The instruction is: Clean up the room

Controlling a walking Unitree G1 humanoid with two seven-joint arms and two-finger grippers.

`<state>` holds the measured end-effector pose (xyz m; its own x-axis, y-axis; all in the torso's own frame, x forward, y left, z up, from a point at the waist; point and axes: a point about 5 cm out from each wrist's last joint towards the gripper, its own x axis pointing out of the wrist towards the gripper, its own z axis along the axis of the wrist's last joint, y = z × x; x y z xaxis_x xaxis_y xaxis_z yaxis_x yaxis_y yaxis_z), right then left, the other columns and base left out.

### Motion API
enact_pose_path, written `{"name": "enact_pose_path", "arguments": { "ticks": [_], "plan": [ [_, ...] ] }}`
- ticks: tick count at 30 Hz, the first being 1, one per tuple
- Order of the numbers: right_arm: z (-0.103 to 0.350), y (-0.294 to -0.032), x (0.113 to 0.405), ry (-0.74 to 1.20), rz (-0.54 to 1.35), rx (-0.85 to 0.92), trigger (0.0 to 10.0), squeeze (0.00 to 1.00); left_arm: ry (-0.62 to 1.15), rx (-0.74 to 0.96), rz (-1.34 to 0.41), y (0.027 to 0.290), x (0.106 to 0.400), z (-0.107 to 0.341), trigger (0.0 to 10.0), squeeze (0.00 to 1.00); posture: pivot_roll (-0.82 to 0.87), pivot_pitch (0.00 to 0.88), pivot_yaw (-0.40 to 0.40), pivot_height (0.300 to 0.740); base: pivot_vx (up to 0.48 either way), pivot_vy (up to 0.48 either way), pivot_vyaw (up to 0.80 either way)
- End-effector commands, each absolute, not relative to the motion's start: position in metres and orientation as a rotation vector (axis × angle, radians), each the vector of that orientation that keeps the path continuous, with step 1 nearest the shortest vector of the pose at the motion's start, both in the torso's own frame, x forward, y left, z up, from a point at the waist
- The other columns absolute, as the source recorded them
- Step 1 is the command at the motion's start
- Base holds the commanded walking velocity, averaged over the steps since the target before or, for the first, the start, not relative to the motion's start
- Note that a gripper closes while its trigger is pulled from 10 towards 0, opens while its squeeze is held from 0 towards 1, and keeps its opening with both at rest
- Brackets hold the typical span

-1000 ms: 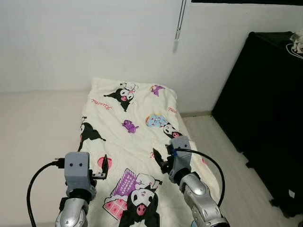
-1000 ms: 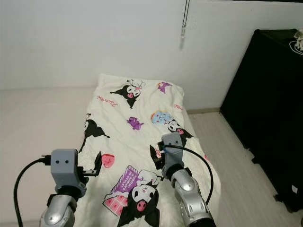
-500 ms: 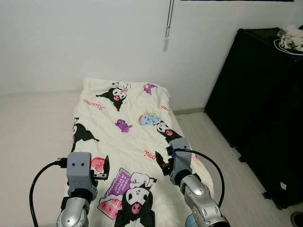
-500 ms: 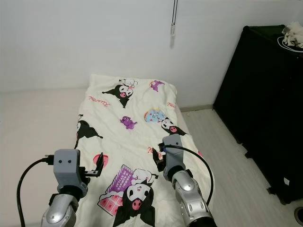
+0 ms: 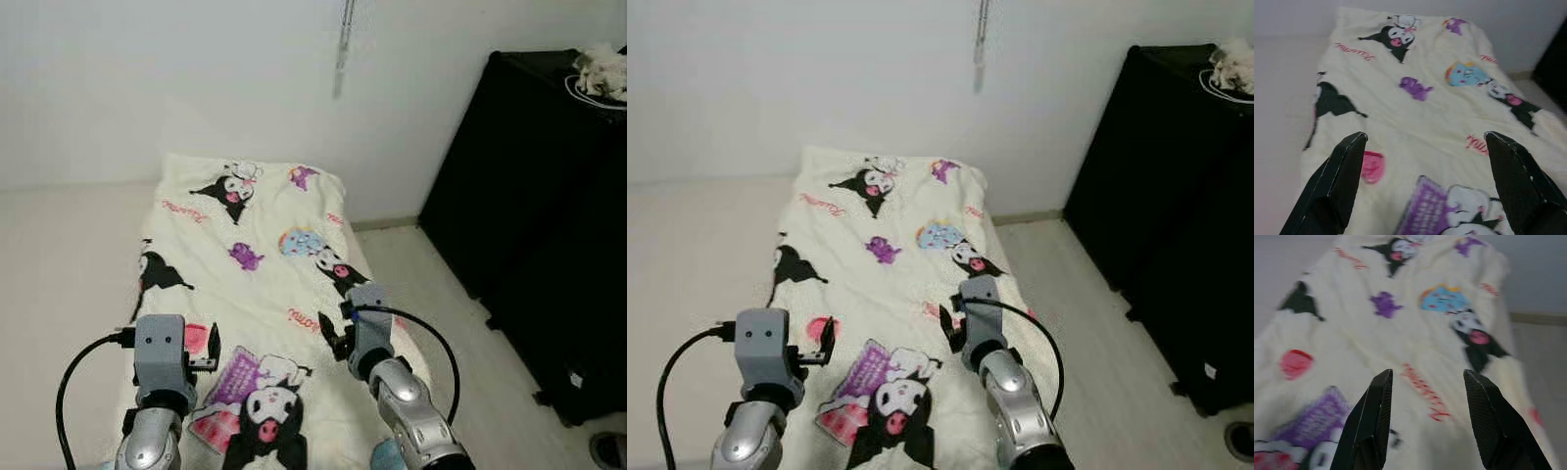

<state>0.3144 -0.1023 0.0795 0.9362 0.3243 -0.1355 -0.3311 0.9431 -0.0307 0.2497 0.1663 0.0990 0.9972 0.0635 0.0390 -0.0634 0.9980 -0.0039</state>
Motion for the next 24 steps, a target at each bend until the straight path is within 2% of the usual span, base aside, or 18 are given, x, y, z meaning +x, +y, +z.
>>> {"name": "enact_pose_path", "arguments": {
  "ticks": [1,5,12,17,24],
  "plan": [
    [0.072,-0.1018,0.3113,0.164,0.332,-0.048,10.0,0.0,0.02,-0.008,0.086,0.1705,0.2451,0.0886,10.0,0.0,-0.03,0.154,-0.08,0.74,0.0,0.0,0.0],
    [0.0705,-0.1028,0.3109,0.177,0.34,-0.066,10.0,0.0,0.025,-0.006,0.088,0.1711,0.2449,0.088,10.0,0.0,-0.03,0.154,-0.08,0.74,0.0,0.0,0.0],
    [0.0701,-0.1034,0.3104,0.181,0.347,-0.057,10.0,0.0,0.016,0.019,0.084,0.1721,0.2448,0.0892,10.0,0.0,-0.03,0.146,-0.079,0.74,0.0,0.0,0.8],
    [0.0707,-0.1027,0.3102,0.177,0.348,-0.053,10.0,0.0,0.024,0.034,0.084,0.1714,0.2446,0.0889,10.0,0.0,-0.03,0.143,-0.08,0.74,0.0,-0.48,0.8],
    [0.0732,-0.1019,0.3105,0.158,0.346,-0.032,10.0,0.0,0.019,0.006,0.119,0.1756,0.2446,0.0898,10.0,0.0,-0.03,0.144,-0.081,0.74,0.0,-0.072,0.0]
  ]
}}
